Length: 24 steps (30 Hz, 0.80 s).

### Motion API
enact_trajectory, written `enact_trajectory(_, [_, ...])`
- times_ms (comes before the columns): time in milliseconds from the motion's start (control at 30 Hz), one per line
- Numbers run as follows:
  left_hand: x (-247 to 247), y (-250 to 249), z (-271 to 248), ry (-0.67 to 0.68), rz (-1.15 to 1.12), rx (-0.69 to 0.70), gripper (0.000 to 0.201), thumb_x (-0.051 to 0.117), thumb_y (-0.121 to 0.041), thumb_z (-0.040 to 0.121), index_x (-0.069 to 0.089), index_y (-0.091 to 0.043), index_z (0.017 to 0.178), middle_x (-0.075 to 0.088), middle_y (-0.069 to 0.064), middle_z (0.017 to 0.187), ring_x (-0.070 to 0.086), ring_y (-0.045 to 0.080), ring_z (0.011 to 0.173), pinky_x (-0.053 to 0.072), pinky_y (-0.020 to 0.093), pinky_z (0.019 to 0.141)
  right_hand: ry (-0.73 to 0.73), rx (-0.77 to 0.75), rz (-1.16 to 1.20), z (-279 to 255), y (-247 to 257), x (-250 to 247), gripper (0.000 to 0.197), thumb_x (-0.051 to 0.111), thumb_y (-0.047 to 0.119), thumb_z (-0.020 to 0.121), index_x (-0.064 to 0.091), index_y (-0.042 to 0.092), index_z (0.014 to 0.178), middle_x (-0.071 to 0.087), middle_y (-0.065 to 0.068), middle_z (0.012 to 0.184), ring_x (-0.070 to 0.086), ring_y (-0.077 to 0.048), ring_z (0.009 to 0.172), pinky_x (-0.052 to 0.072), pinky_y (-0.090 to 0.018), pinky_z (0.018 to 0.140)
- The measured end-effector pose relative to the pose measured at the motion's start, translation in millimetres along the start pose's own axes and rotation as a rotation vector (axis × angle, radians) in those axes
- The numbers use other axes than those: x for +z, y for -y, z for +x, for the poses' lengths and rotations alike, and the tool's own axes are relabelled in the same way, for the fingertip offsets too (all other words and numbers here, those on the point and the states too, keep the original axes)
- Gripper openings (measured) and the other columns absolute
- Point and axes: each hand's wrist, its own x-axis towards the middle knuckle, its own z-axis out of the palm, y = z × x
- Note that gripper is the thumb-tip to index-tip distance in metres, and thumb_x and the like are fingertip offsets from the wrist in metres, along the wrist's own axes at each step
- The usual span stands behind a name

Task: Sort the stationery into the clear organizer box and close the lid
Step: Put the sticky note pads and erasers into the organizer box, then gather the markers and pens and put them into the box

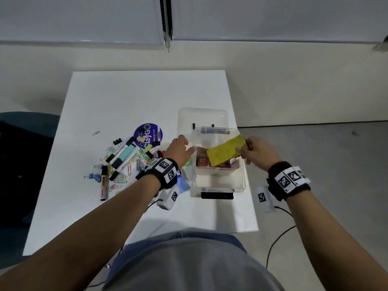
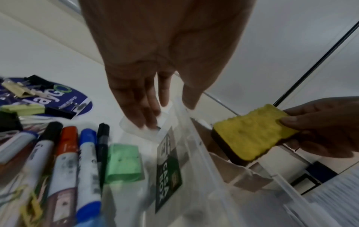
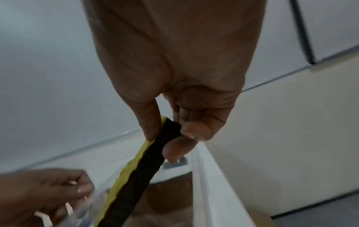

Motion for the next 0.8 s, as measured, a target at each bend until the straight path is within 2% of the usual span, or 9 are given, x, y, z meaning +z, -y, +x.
enact_trajectory(67, [6.0, 1.3, 0.1, 0.157, -0.023, -0.067, 0.031, 0.053, -0.038, 0.095, 0.048, -0.008, 0.1, 0.062, 0.01, 0.084, 0.065, 0.025, 0.071, 0.046, 0.027, 0.055, -0.03, 0.029, -0.138, -2.3, -2.3, 9.5, 0.022, 0.057, 0.029, 0.094, 0.055, 0.007, 0.097, 0.068, -0.011, 0.09, 0.062, -0.024, 0.072, 0.046, -0.029, 0.063])
enact_trajectory(133, [12.0, 0.7, -0.5, 0.218, -0.105, -0.078, 0.026, 0.047, -0.034, 0.099, 0.045, -0.01, 0.089, 0.061, 0.01, 0.076, 0.067, 0.026, 0.064, 0.044, 0.023, 0.044, -0.038, 0.074, -0.23, 0.7, -2.0, 30.4, 0.024, 0.054, 0.03, 0.094, 0.055, 0.008, 0.103, 0.065, -0.012, 0.099, 0.057, -0.027, 0.083, 0.043, -0.031, 0.071])
enact_trajectory(267, [17.9, 1.8, -2.5, 0.206, -0.139, -0.083, 0.025, 0.043, -0.033, 0.1, 0.042, -0.012, 0.085, 0.061, 0.01, 0.074, 0.066, 0.022, 0.057, 0.045, 0.024, 0.042, 0.018, 0.118, -0.511, 8.7, 4.0, 69.3, 0.033, 0.041, 0.026, 0.098, 0.058, 0.005, 0.117, 0.066, -0.012, 0.111, 0.063, -0.032, 0.1, 0.043, -0.033, 0.073])
enact_trajectory(333, [20.7, 3.9, -4.1, 0.21, -0.17, -0.085, 0.025, 0.043, -0.032, 0.1, 0.041, -0.012, 0.086, 0.061, 0.011, 0.075, 0.064, 0.021, 0.055, 0.045, 0.024, 0.042, 0.06, 0.096, -0.703, 9.3, 12.9, 71.6, 0.026, 0.042, 0.015, 0.095, 0.063, 0.01, 0.111, 0.066, -0.009, 0.112, 0.065, -0.029, 0.1, 0.045, -0.033, 0.073])
enact_trajectory(400, [21.5, 4.8, -6.1, 0.219, -0.211, -0.095, 0.025, 0.044, -0.033, 0.1, 0.042, -0.011, 0.087, 0.062, 0.013, 0.075, 0.062, 0.023, 0.055, 0.047, 0.025, 0.043, 0.079, 0.072, -0.819, 13.0, 20.7, 69.0, 0.023, 0.045, 0.009, 0.093, 0.064, 0.011, 0.105, 0.066, -0.009, 0.11, 0.066, -0.027, 0.098, 0.046, -0.033, 0.072])
enact_trajectory(533, [20.5, 3.8, -9.9, 0.224, -0.29, -0.118, 0.03, 0.046, -0.037, 0.099, 0.046, -0.008, 0.092, 0.063, 0.012, 0.072, 0.06, 0.025, 0.058, 0.047, 0.027, 0.05, 0.073, 0.062, -0.851, 12.2, 24.1, 73.6, 0.027, 0.051, 0.002, 0.09, 0.059, 0.004, 0.116, 0.061, -0.017, 0.121, 0.066, -0.032, 0.102, 0.052, -0.039, 0.082])
enact_trajectory(633, [17.5, 23.4, -13.5, 0.223, -0.302, -0.084, 0.025, 0.044, -0.034, 0.1, 0.05, -0.011, 0.091, 0.062, 0.007, 0.072, 0.059, 0.023, 0.06, 0.048, 0.028, 0.054, 0.115, 0.031, -0.818, 9.3, 28.3, 75.8, 0.022, 0.044, 0.002, 0.091, 0.062, 0.006, 0.102, 0.068, -0.013, 0.105, 0.067, -0.032, 0.094, 0.051, -0.037, 0.077])
enact_trajectory(733, [18.2, 56.1, -19.5, 0.194, 0.0, 0.066, 0.009, 0.048, -0.021, 0.097, 0.055, -0.018, 0.102, 0.063, 0.008, 0.089, 0.061, 0.026, 0.074, 0.054, 0.038, 0.067, -0.014, -0.021, -0.661, 14.2, 54.6, 71.2, 0.017, 0.041, 0.007, 0.092, 0.058, 0.01, 0.09, 0.066, -0.01, 0.092, 0.065, -0.03, 0.083, 0.046, -0.033, 0.069])
enact_trajectory(800, [24.3, 77.8, -24.7, 0.262, 0.322, 0.219, 0.03, 0.055, -0.019, 0.092, 0.055, -0.023, 0.121, 0.054, 0.01, 0.114, 0.058, 0.025, 0.096, 0.053, 0.043, 0.083, -0.069, -0.127, -0.523, 19.9, 84.6, 82.8, 0.014, 0.043, 0.012, 0.093, 0.056, 0.012, 0.088, 0.062, -0.007, 0.086, 0.059, -0.026, 0.078, 0.044, -0.032, 0.067])
